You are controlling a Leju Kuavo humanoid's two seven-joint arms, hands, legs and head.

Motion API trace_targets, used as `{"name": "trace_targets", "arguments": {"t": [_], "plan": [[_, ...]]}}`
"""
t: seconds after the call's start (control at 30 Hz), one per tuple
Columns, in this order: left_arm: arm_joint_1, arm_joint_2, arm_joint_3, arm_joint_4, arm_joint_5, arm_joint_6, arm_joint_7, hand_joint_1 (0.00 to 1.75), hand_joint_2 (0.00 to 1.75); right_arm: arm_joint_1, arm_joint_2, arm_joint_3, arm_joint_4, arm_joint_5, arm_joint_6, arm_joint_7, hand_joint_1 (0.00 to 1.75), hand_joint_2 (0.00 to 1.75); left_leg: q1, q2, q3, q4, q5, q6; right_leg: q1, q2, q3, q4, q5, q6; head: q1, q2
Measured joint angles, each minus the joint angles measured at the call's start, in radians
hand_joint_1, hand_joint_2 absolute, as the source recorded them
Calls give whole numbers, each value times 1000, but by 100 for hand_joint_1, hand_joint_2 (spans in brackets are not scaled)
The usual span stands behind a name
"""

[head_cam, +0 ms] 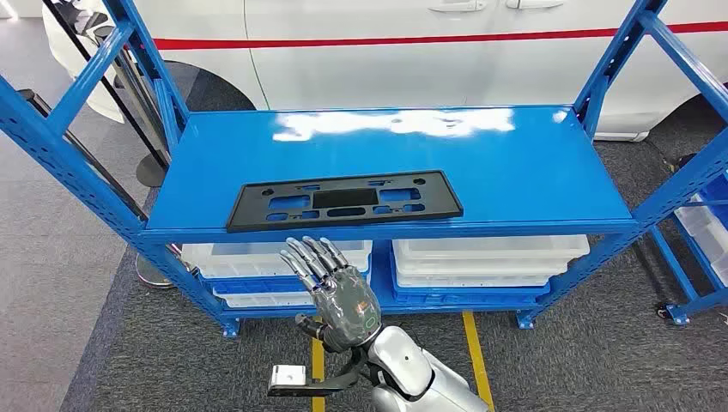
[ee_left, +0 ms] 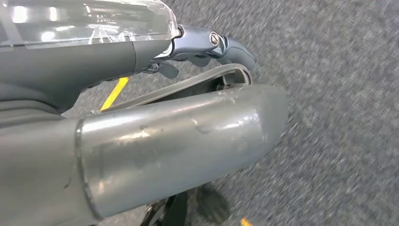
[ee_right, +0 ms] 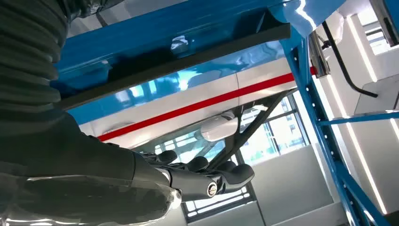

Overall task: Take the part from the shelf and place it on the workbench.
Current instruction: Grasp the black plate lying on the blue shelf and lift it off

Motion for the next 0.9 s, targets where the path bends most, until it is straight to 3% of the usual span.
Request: {"name": "trace_targets", "arguments": {"t": [0.07, 0.13, 0.17, 0.2, 0.23, 0.3, 0.37, 0.5, 0.57, 0.63, 0.67, 0.7, 0.73, 0.8, 0.87, 0.9], "plan": [[0, 0, 0, 0, -3, 0, 0, 0, 0, -1, 3, 0, 8, 9, 1, 10, 0, 175, 3, 0, -31, 67, -36, -5, 0, -1, 0, -1, 1, -2, 0, 0], [1, 0, -2, 1, -8, 0, 1, 0, 0, -3, 7, 0, 29, 33, 3, 31, 0, 175, 8, 1, -92, 195, -90, -14, 0, -2, -1, 0, 1, -3, 0, 0], [2, 1, -2, 1, -10, 0, 2, 0, 0, -2, 7, 0, 42, 46, 5, 40, 0, 175, 12, 1, -110, 229, -96, -18, 0, -2, -2, 1, 0, -3, 0, 0], [2, 1, -4, 1, -12, 0, 2, 0, 0, -2, 8, 0, 55, 58, 5, 49, 0, 175, 17, 1, -111, 229, -83, -23, -2, -2, -2, 3, -1, -1, 0, 0], [2, 1, -5, 1, -13, 0, 3, 0, 0, -3, 10, -2, 69, 68, 5, 57, 0, 175, 21, 1, -91, 188, -53, -27, -4, -1, -3, 6, -4, 3, 0, 0], [-2, 0, -8, 1, -17, -1, 5, 0, 0, -6, 20, -11, 109, 94, 0, 74, 0, 175, 29, 1, -24, 53, 9, -35, -6, 0, -5, 19, -13, 14, 0, 0], [-9, -1, -11, 3, -21, -7, 6, 0, 0, -6, 34, -43, 159, 128, -7, 82, 0, 175, 28, -3, 11, -20, 26, -26, -4, 1, -11, 32, -20, 28, 0, 0], [-13, -1, -12, 4, -22, -34, 4, 0, 0, 16, 63, -161, 209, 171, -14, 39, 0, 175, 23, -4, 11, -27, 25, 6, -6, 1, -20, 48, -31, 48, 1, 0], [-14, -2, -13, 4, -22, -44, 2, 0, 0, 26, 76, -219, 218, 179, -14, 13, 0, 175, 22, -1, 12, -30, 27, 19, -7, 1, -56, 129, -80, 53, 1, 0], [-15, -2, -12, 4, -21, -50, 1, 0, 0, 40, 86, -264, 224, 184, -15, -4, 0, 175, 17, 0, 12, -30, 26, 26, -5, 0, -121, 263, -139, 52, 1, 0], [-15, -2, -12, 4, -21, -52, 1, 0, 0, 47, 88, -281, 227, 186, -15, -9, 0, 175, 14, 0, 12, -30, 25, 27, -4, 0, -146, 309, -150, 51, 1, 0], [-15, -2, -12, 4, -21, -54, 1, 0, 0, 53, 91, -294, 229, 187, -15, -11, 0, 175, 11, -1, 14, -30, 24, 29, -3, 0, -153, 316, -138, 46, 1, 0], [-14, -2, -12, 4, -21, -56, 2, 0, 0, 58, 93, -305, 231, 189, -15, -11, 0, 175, 8, -1, 16, -30, 23, 30, 0, 1, -141, 285, -110, 39, 1, 0], [-14, -4, -12, 5, -21, -59, 5, 0, 0, 62, 101, -323, 233, 199, -15, -5, 0, 175, 3, -2, 20, -30, 21, 31, 9, 1, -82, 153, -38, 18, 1, 0], [-15, -7, -12, 7, -23, -61, 10, 0, 0, 66, 108, -347, 231, 217, -16, 10, 0, 175, 0, -2, 20, -29, 18, 26, 18, 0, -42, 60, -8, 3, 0, 0], [-16, -8, -12, 7, -23, -62, 11, 0, 0, 71, 110, -366, 228, 226, -16, 14, 0, 175, 1, -2, 19, -30, 18, 22, 21, 0, -37, 46, -10, 0, 1, 0]]}}
